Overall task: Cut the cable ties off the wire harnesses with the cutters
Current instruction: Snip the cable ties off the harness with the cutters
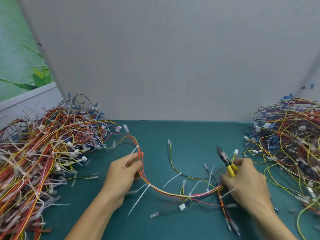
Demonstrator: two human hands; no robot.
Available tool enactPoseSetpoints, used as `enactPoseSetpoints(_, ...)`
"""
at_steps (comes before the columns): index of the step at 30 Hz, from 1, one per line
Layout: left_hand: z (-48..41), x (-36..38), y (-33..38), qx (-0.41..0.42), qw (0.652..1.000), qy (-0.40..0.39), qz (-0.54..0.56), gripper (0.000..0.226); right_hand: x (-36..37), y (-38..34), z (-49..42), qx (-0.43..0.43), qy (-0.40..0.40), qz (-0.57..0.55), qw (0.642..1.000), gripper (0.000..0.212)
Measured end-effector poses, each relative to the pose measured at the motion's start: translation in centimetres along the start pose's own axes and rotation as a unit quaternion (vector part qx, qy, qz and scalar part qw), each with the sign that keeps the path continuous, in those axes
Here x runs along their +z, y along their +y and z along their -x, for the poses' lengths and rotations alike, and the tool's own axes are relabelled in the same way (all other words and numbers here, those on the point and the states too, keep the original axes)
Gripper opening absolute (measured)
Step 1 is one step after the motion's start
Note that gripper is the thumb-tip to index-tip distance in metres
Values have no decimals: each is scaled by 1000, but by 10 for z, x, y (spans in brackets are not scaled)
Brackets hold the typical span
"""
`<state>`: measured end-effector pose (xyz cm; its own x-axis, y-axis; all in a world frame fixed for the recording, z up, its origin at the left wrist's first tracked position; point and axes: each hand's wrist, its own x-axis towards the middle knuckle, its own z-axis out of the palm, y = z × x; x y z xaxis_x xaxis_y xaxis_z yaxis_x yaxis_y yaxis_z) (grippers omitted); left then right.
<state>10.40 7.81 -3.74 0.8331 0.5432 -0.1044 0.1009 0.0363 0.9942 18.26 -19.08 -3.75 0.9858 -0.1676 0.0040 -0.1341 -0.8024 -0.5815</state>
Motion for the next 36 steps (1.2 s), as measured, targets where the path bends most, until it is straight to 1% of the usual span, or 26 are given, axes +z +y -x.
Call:
enactPoseSetpoints(2,1,1,-4,-34,998,-46,5,26,1,1,-1,-11,-7,8,1000,47)
enactPoseSetpoints(5,-4,2,-7,-68,995,-72,33,23,2,2,-3,-16,-13,26,999,44)
enactPoseSetpoints(9,-9,4,-9,-91,991,-81,52,17,2,4,-4,-26,-30,66,997,25)
enactPoseSetpoints(10,-10,5,-9,-94,991,-75,58,13,2,5,-4,-31,-32,78,996,25)
enactPoseSetpoints(14,-13,6,-12,-86,994,-44,57,6,0,7,-2,-57,-16,125,990,43)
enactPoseSetpoints(16,-14,7,-12,-78,994,-41,57,13,-1,7,-1,-62,-10,130,990,44)
enactPoseSetpoints(18,-14,6,-12,-59,995,-60,50,20,-2,6,-1,-60,-13,127,990,40)
enactPoseSetpoints(21,-13,4,-11,-36,994,-106,17,24,-3,3,-3,-62,-29,88,994,28)
enactPoseSetpoints(23,-12,2,-10,-32,991,-126,-1,24,-3,2,-4,-68,-21,12,997,21)
enactPoseSetpoints(25,-11,-2,-9,-30,990,-137,-11,25,-4,0,-7,-55,-7,-82,995,25)
enactPoseSetpoints(27,-10,-4,-7,-29,989,-143,-21,26,-5,1,-11,-32,-5,-141,989,33)
enactPoseSetpoints(29,-9,-7,-6,-32,989,-141,-36,27,-6,4,-13,-13,-15,-156,987,38)
enactPoseSetpoints(31,-9,-8,-7,-40,989,-137,-42,26,-7,6,-13,-2,-26,-149,989,38)
enactPoseSetpoints(36,-9,-9,-8,-44,990,-125,-42,25,-9,5,-11,-6,-42,-154,987,38)
